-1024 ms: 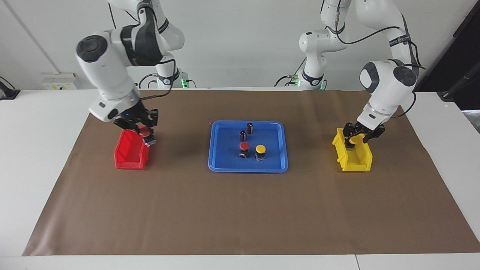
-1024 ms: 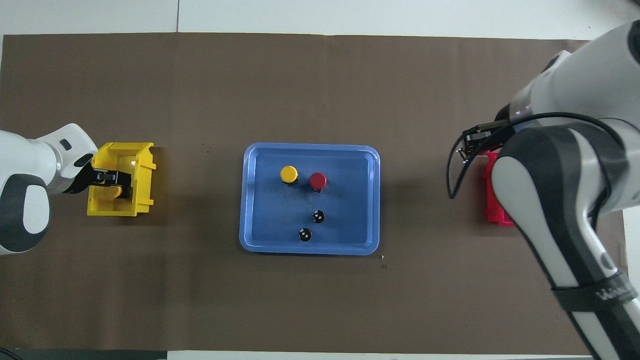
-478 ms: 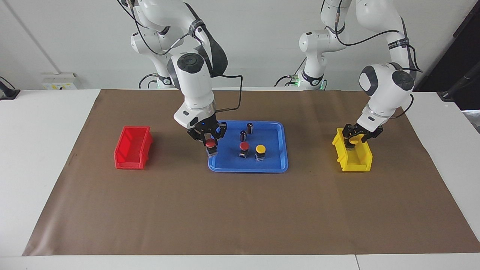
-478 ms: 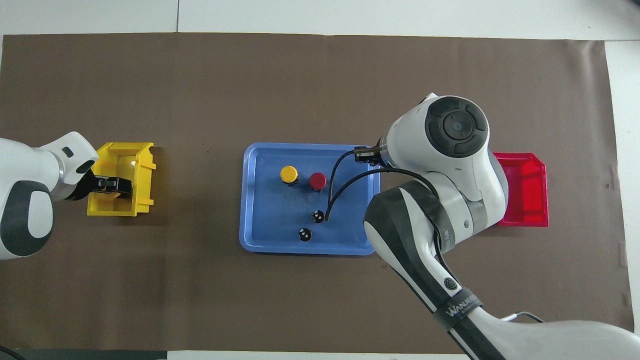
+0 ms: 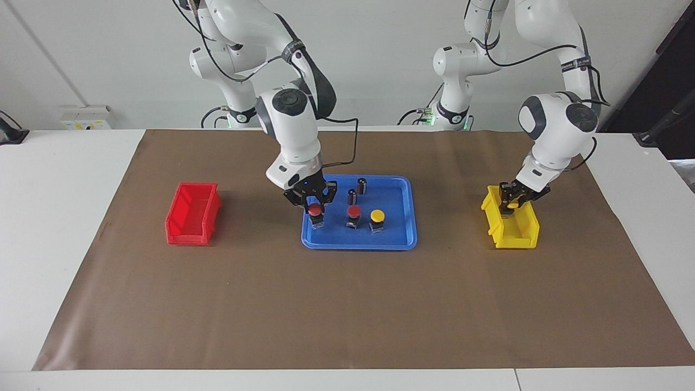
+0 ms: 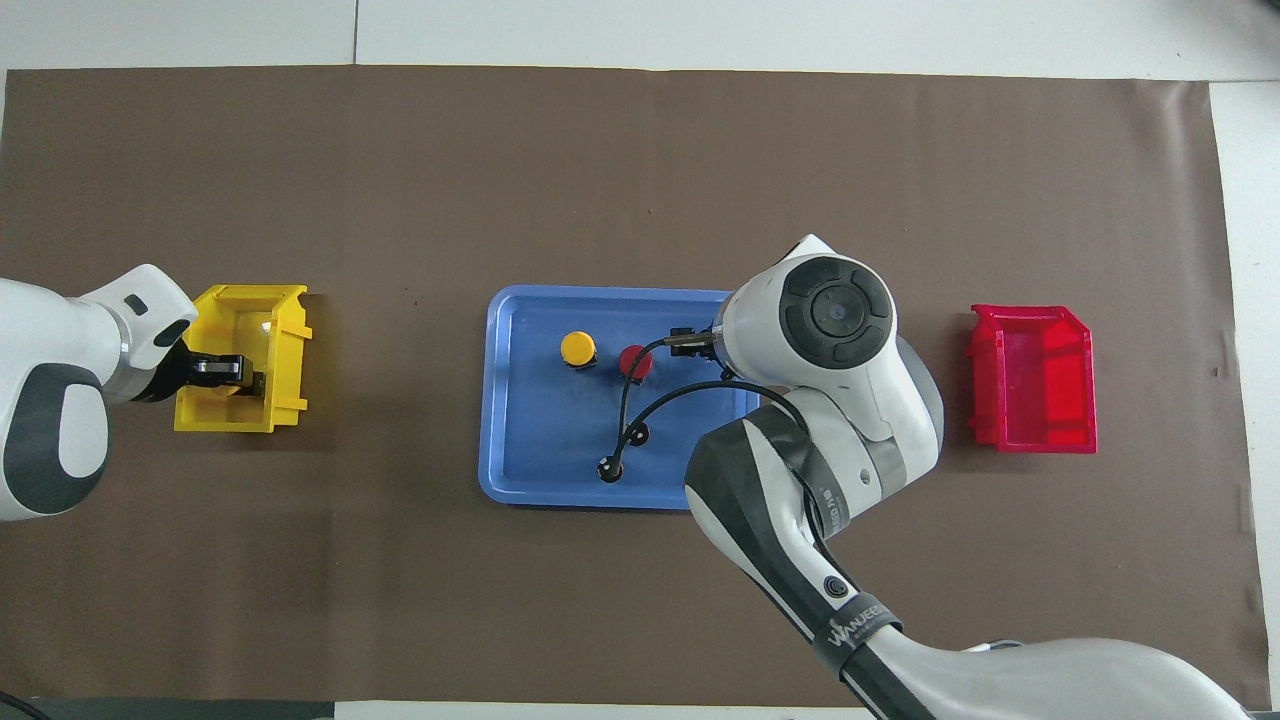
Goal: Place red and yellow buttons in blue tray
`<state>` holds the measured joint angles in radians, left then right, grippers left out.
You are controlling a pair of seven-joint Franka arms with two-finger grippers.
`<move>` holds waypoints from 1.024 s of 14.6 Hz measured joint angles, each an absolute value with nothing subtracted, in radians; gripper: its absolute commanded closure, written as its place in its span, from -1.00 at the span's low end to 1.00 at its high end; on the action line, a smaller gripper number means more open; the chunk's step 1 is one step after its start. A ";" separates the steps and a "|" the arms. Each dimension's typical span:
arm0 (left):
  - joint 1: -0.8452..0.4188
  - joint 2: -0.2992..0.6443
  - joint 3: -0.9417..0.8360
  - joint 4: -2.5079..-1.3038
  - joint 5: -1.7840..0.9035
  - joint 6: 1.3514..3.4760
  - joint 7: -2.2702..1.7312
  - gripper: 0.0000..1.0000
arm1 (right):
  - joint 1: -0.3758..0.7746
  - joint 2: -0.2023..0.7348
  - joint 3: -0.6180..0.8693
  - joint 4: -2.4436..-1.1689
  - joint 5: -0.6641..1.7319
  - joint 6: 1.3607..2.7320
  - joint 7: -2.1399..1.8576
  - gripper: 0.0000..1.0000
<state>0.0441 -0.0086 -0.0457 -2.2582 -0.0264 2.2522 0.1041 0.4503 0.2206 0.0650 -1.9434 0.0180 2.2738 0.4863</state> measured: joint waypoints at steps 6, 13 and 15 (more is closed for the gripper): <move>0.046 -0.022 -0.050 -1.909 -0.028 1.909 0.055 0.92 | 0.460 0.247 0.061 -1.956 0.018 2.279 0.491 -0.44; -0.384 0.061 -0.094 -1.954 -0.035 2.105 -0.536 0.92 | 0.427 0.239 0.047 -1.806 0.013 2.122 0.491 -1.00; -0.453 0.115 -0.095 -1.962 -0.035 2.179 -0.614 0.92 | 0.336 0.221 0.041 -1.698 0.009 1.989 0.484 -1.00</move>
<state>-0.4529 0.1151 -0.0947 -1.9617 -0.0351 2.1789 -0.6140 0.3360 0.2209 0.0414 -1.6978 0.0090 1.9894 0.4838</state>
